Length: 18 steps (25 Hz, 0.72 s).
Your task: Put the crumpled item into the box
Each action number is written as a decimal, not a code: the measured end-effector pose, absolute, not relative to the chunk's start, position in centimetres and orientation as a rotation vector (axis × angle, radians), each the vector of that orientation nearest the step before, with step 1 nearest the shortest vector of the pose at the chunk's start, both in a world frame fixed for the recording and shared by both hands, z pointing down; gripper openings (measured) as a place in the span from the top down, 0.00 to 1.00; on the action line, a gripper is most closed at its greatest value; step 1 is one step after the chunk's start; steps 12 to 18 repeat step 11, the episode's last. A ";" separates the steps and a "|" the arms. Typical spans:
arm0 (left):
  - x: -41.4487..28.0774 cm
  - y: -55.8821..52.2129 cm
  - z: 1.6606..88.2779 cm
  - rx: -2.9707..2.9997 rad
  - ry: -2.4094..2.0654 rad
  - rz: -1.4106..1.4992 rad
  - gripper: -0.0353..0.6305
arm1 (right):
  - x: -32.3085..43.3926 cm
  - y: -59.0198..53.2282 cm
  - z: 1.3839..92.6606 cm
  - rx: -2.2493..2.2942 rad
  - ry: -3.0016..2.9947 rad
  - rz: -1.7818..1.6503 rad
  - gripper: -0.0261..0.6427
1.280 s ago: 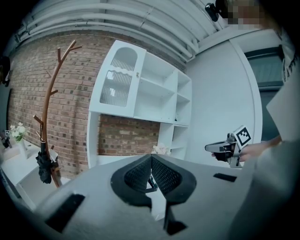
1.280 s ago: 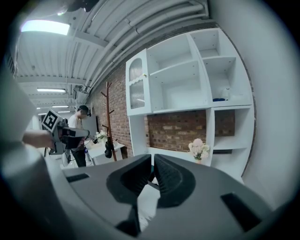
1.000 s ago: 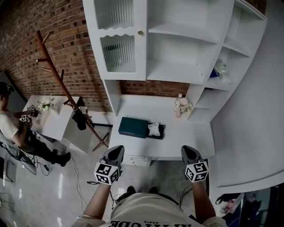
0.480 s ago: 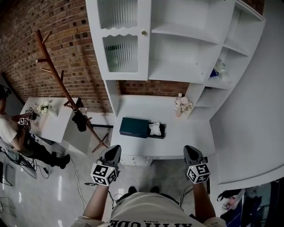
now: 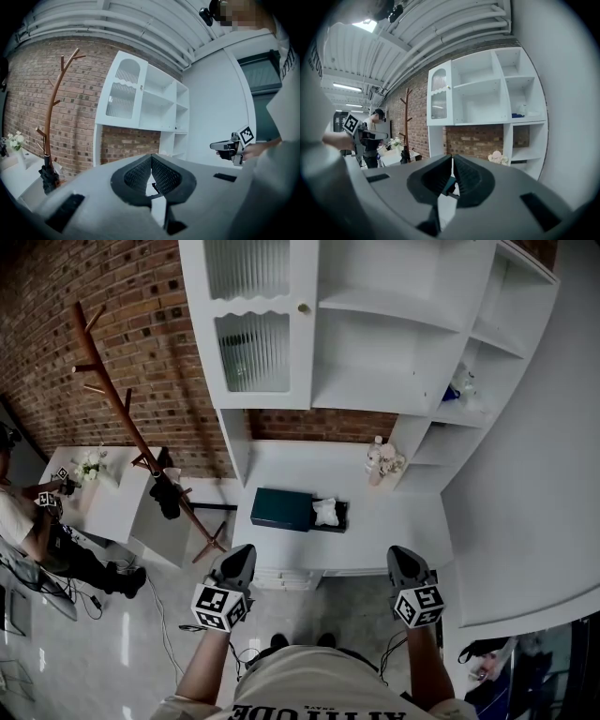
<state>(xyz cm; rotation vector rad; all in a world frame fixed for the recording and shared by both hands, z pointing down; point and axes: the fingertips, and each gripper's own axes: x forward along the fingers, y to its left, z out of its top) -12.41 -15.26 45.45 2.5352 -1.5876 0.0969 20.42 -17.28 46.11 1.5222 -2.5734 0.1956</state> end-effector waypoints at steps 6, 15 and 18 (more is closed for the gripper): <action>-12.0 -15.3 45.3 2.543 -1.583 0.090 0.91 | 20.4 -17.3 46.2 1.520 -2.576 0.198 0.91; -11.9 -15.2 45.5 2.540 -1.581 0.091 0.91 | 20.1 -17.2 46.2 1.512 -2.584 0.202 0.91; -11.9 -15.2 45.5 2.540 -1.581 0.091 0.91 | 20.1 -17.2 46.2 1.512 -2.584 0.202 0.91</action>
